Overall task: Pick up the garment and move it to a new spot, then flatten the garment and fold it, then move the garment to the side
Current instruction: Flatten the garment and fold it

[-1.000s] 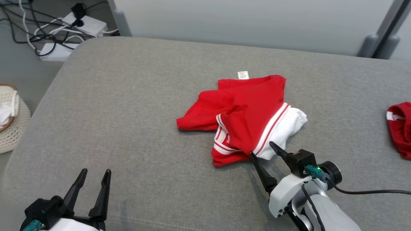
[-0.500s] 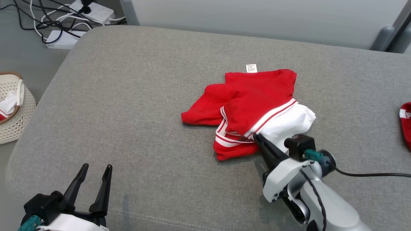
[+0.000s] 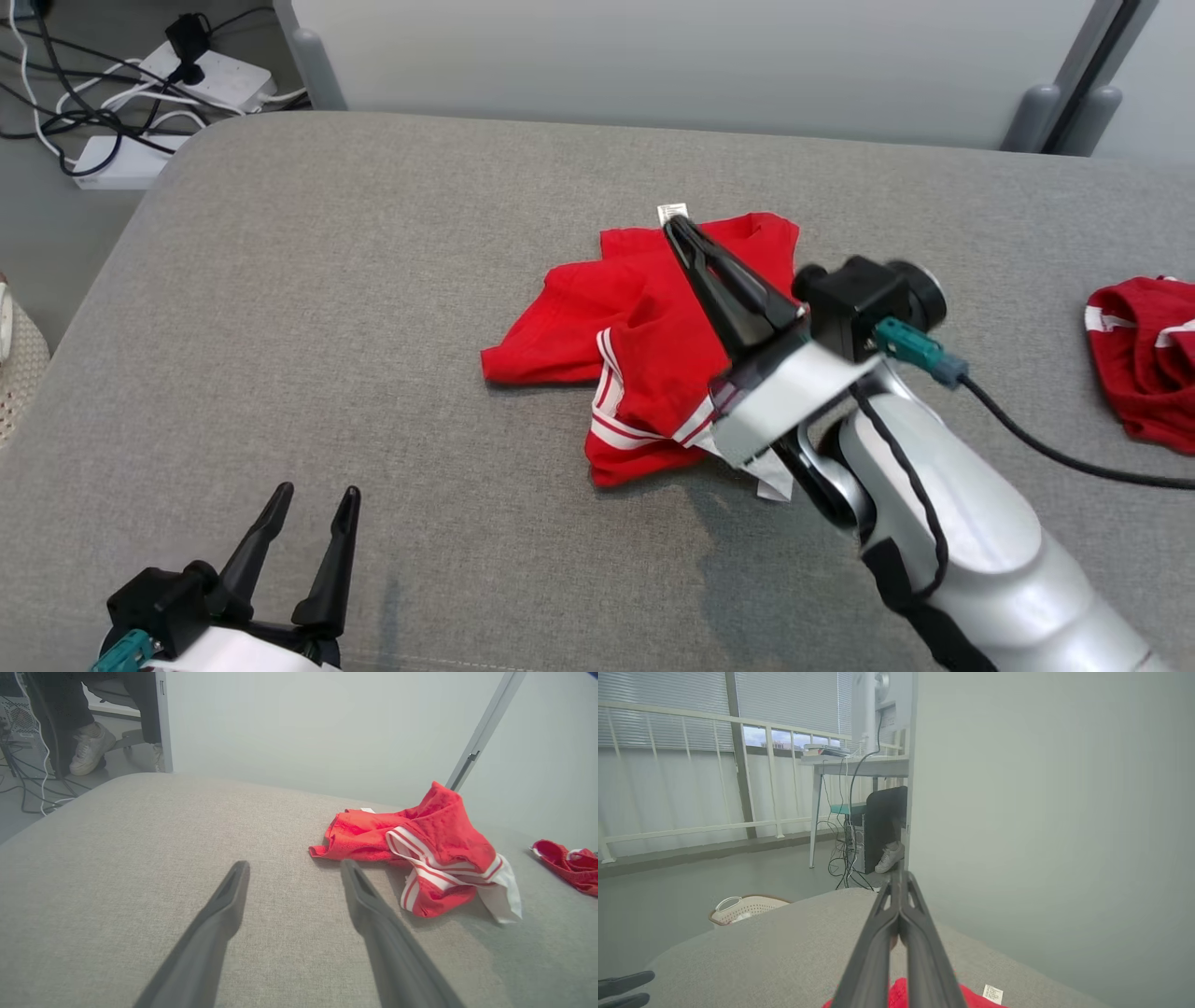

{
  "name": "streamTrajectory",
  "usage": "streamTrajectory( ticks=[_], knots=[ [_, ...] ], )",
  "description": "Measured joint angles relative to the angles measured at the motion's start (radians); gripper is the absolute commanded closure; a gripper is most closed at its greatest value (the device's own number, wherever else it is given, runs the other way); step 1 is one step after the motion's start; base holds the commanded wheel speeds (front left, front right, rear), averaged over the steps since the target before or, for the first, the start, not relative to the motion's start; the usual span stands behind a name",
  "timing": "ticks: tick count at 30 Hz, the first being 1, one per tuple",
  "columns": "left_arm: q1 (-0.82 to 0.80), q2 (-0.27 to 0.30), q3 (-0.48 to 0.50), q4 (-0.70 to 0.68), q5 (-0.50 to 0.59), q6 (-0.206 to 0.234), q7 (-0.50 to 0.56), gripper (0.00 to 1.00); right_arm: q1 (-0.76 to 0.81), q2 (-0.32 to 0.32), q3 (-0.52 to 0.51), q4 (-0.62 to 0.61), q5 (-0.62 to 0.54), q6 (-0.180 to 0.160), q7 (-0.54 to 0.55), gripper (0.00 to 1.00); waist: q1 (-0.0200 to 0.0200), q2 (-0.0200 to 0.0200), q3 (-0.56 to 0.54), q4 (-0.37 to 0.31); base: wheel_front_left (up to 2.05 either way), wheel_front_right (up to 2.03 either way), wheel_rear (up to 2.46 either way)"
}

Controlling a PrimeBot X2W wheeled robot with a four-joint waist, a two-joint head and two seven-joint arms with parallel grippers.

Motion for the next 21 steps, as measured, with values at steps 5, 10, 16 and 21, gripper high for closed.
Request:
streamTrajectory(
  ticks=[5,10,16,21],
  knots=[
    [0.001,-0.01,-0.015,0.002,0.001,0.0,0.0,0.0,-0.066,0.0,-0.007,0.044,-0.068,0.0,0.038,1.0,0.0,0.0,-0.008,-0.005,0.0,0.0,0.0],
    [0.001,-0.012,-0.018,0.002,0.0,0.0,0.0,0.0,0.034,0.0,-0.012,0.103,-0.114,0.0,0.056,1.0,0.0,0.0,0.009,-0.004,0.0,0.0,0.0],
    [0.001,0.004,-0.024,0.001,-0.023,0.0,0.0,0.0,0.172,0.0,-0.017,0.136,-0.185,0.0,0.077,0.0,0.0,0.0,0.032,-0.012,0.0,0.0,0.0],
    [0.001,0.011,-0.027,-0.001,-0.032,0.0,0.0,0.0,0.213,0.0,-0.038,0.118,-0.245,0.0,0.104,0.0,0.0,0.0,0.044,-0.025,0.0,0.0,0.0]
  ],
)
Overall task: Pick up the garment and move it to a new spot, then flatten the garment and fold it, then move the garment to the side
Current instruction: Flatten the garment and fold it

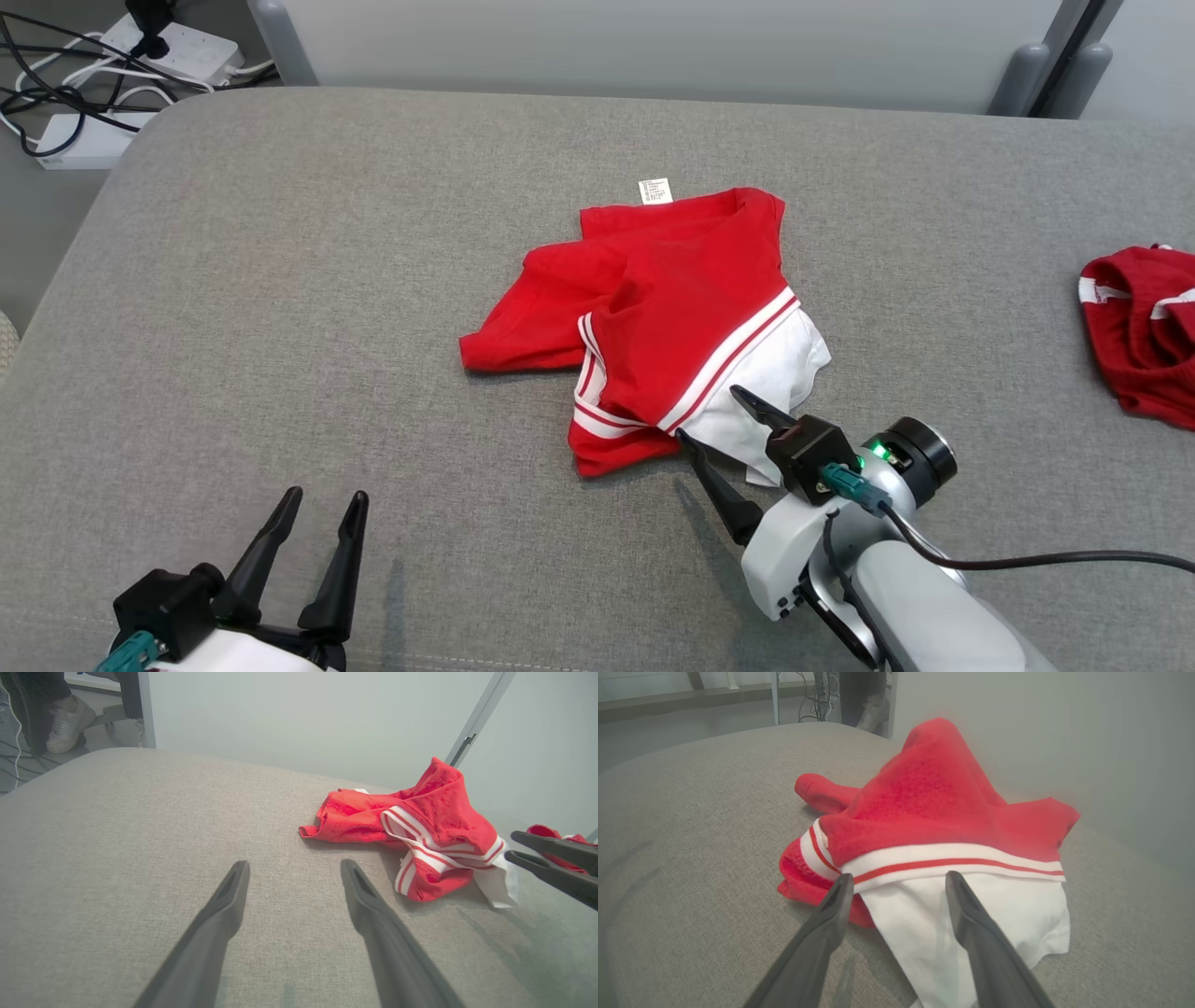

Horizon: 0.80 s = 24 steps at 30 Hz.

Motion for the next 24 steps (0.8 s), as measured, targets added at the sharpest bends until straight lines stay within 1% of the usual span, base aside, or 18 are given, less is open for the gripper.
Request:
streamTrajectory(
  ticks=[3,6,8,9,11,12,14,19,24],
  knots=[
    [0.0,0.002,-0.012,-0.001,0.0,0.0,0.0,0.0,0.004,0.0,0.007,-0.021,-0.022,0.0,0.023,0.0,0.0,0.0,0.006,-0.002,0.0,0.0,0.0],
    [-0.001,0.003,-0.022,-0.003,-0.009,0.0,0.0,0.0,0.004,0.001,0.037,-0.044,-0.048,0.0,0.046,0.0,0.0,0.0,0.011,0.004,0.0,0.0,0.0],
    [-0.001,0.003,-0.026,-0.003,-0.016,0.0,0.0,0.0,0.004,0.001,0.041,-0.046,-0.08,0.0,0.068,0.0,0.0,0.0,0.014,0.01,0.0,0.0,0.0],
    [-0.001,0.003,-0.028,-0.002,-0.02,0.0,0.0,0.0,0.004,0.001,0.038,-0.047,-0.118,0.0,0.091,0.0,0.0,0.0,0.017,0.017,0.0,0.0,0.0],
    [-0.001,0.005,-0.029,-0.002,-0.024,0.0,0.0,0.0,0.004,0.001,0.03,-0.049,-0.15,0.0,0.122,0.0,0.0,0.0,0.021,0.024,0.0,0.0,0.0],
    [-0.002,0.007,-0.03,-0.001,-0.039,0.0,0.0,0.0,0.0,0.001,0.021,-0.055,-0.195,0.0,0.147,0.0,0.0,0.0,0.027,0.031,0.0,0.0,0.0],
    [-0.003,0.011,-0.031,0.001,-0.054,0.0,0.0,0.0,-0.003,0.001,0.007,-0.055,-0.225,0.0,0.175,0.0,0.0,0.0,0.033,0.039,0.0,0.0,0.0],
    [-0.022,0.02,-0.042,0.001,-0.072,0.0,0.0,0.0,-0.039,0.001,-0.041,-0.082,-0.319,0.0,0.21,0.0,0.0,0.0,0.048,0.064,0.0,0.0,0.0],
    [-0.022,0.021,-0.054,0.006,-0.081,0.0,0.0,0.0,-0.043,0.0,-0.067,-0.09,-0.331,0.002,0.243,0.0,0.0,0.0,0.052,0.075,0.0,0.0,0.0]
  ],
)
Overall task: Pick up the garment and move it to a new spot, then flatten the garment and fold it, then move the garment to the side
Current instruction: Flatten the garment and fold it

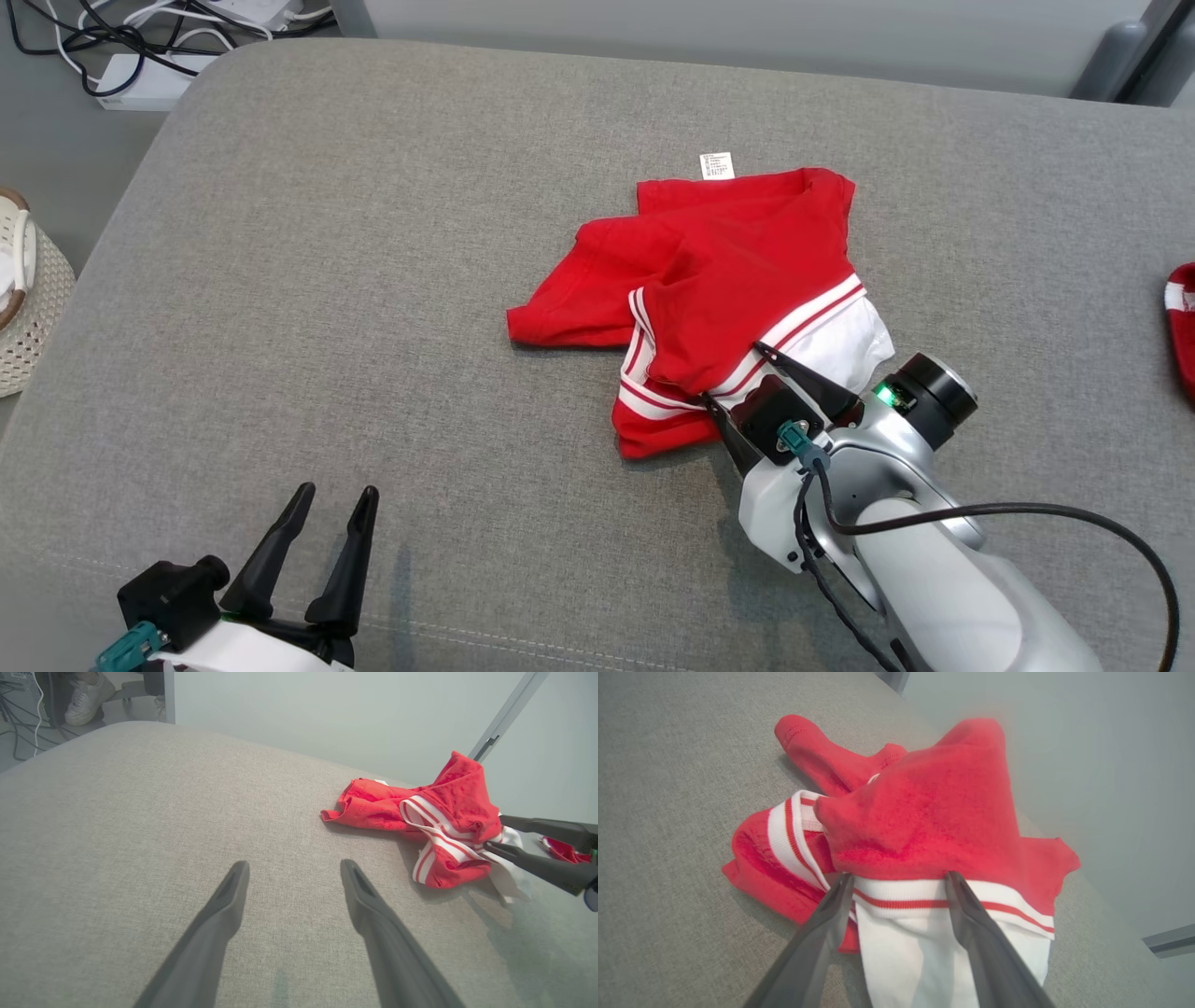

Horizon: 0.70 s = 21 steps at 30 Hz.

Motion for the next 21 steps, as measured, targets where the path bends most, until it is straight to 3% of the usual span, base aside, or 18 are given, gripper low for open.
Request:
streamTrajectory(
  ticks=[1,2,3,4,5,6,15,21],
  knots=[
    [0.0,0.0,-0.001,0.002,0.0,0.0,0.0,0.0,0.0,0.0,0.0,0.005,-0.002,0.0,0.003,0.0,0.0,0.0,0.0,0.001,0.0,0.0,0.0],
    [0.0,0.0,-0.002,0.004,0.0,0.0,0.0,0.0,0.0,0.0,-0.001,0.011,-0.005,0.0,0.013,0.11,0.0,0.0,0.0,0.001,0.0,0.0,0.0],
    [0.0,0.0,-0.002,0.007,-0.001,0.0,0.0,0.0,0.0,0.0,-0.001,0.018,-0.006,0.0,0.03,0.28,0.0,0.0,0.0,0.002,0.0,0.0,0.0],
    [0.0,0.0,-0.002,0.009,-0.005,0.0,0.0,0.0,0.0,0.0,-0.001,0.021,-0.006,0.001,0.038,0.53,0.0,0.0,-0.001,0.002,0.0,0.0,0.0],
    [0.0,0.0,-0.002,0.011,-0.01,0.0,0.0,0.0,-0.001,0.0,-0.001,0.023,-0.007,0.001,0.044,0.71,0.0,0.0,0.0,0.001,0.0,0.0,0.0],
    [0.0,0.0,-0.003,0.012,-0.012,0.0,0.0,0.0,-0.001,0.0,-0.001,0.026,-0.007,0.001,0.054,1.0,0.0,0.0,0.0,0.001,0.0,0.0,0.0],
    [-0.018,0.0,-0.019,0.012,-0.026,0.0,0.0,0.0,-0.07,-0.002,0.044,0.0,0.108,0.001,0.004,1.0,0.0001,0.0,-0.007,0.004,0.0,0.0,0.0],
    [-0.018,0.0,-0.027,0.016,-0.024,0.0,0.0,0.0,-0.171,-0.003,0.192,-0.109,0.316,0.001,-0.118,1.0,0.0,0.0,-0.024,0.0,0.0,0.0,0.0]
  ],
)
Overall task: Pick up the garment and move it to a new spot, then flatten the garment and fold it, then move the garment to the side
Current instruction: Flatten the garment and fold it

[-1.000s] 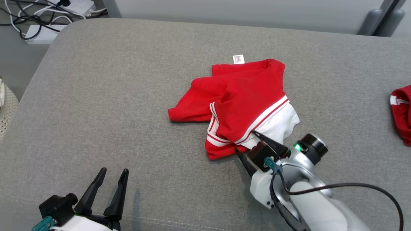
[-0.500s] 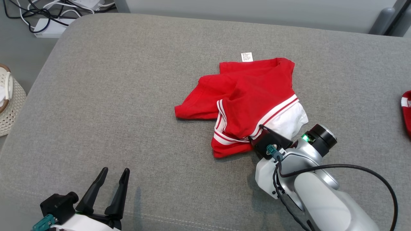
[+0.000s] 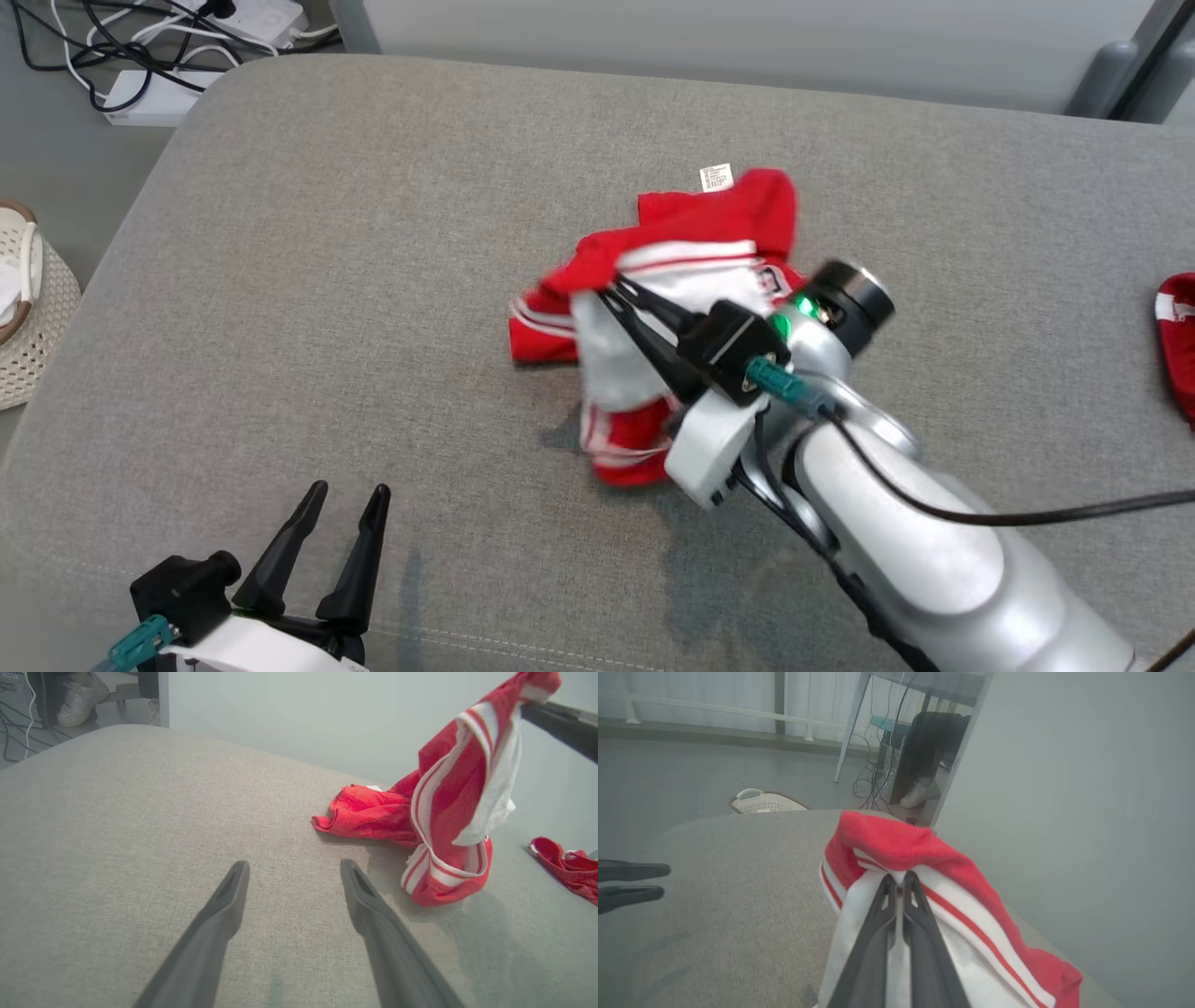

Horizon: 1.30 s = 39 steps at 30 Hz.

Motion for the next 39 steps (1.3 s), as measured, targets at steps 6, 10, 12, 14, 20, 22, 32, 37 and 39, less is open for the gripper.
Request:
streamTrajectory(
  ticks=[6,10,12,14,20,22,32,37,39],
  knots=[
    [0.003,-0.006,-0.013,0.004,0.007,0.0,0.0,0.0,-0.13,0.004,-0.103,-0.025,0.115,0.0,-0.136,1.0,0.0,0.0,-0.018,-0.014,0.0,0.0,0.0],
    [0.004,-0.014,-0.011,0.006,0.019,0.0,0.0,0.0,-0.161,0.004,-0.26,0.093,0.08,0.0,-0.133,1.0,0.0,0.0,-0.025,-0.034,0.0,0.0,0.0],
    [0.004,-0.02,-0.011,0.004,0.022,0.0,0.0,0.0,-0.152,0.002,-0.35,0.177,0.054,0.0,-0.107,1.0,0.0,0.0,-0.024,-0.045,0.0,0.0,0.0],
    [0.004,-0.025,-0.012,-0.001,0.026,0.0,0.0,0.0,-0.132,0.0,-0.428,0.252,0.007,0.0,-0.082,1.0,0.0,0.0,-0.019,-0.055,0.0,0.0,0.0],
    [0.004,-0.021,-0.016,-0.025,0.026,0.0,0.0,0.0,-0.022,0.007,-0.589,0.378,-0.129,0.0,-0.069,1.0,0.0,0.0,0.001,-0.077,0.0,0.0,0.0],
    [0.004,-0.019,-0.017,-0.027,0.026,0.0,0.0,0.0,-0.011,0.008,-0.618,0.387,-0.137,0.0,-0.069,1.0,0.0,0.0,0.003,-0.08,0.0,0.0,0.0],
    [0.004,0.001,-0.02,-0.036,0.026,0.0,0.0,0.0,0.004,0.004,-0.598,0.35,-0.134,0.0,-0.128,1.0,0.0,0.0,0.008,-0.105,0.0,0.0,0.0],
    [0.004,-0.001,-0.034,-0.035,0.026,0.0,0.0,0.0,-0.09,0.002,-0.322,0.198,0.05,0.0,-0.128,1.0,0.0,0.0,-0.001,-0.107,0.0,0.0,0.0],
    [0.003,-0.004,-0.043,-0.034,0.027,0.0,0.0,0.0,-0.147,0.001,-0.215,0.119,0.13,0.0,-0.122,1.0,0.0,0.0,-0.005,-0.103,0.0,0.0,0.0]
  ],
)
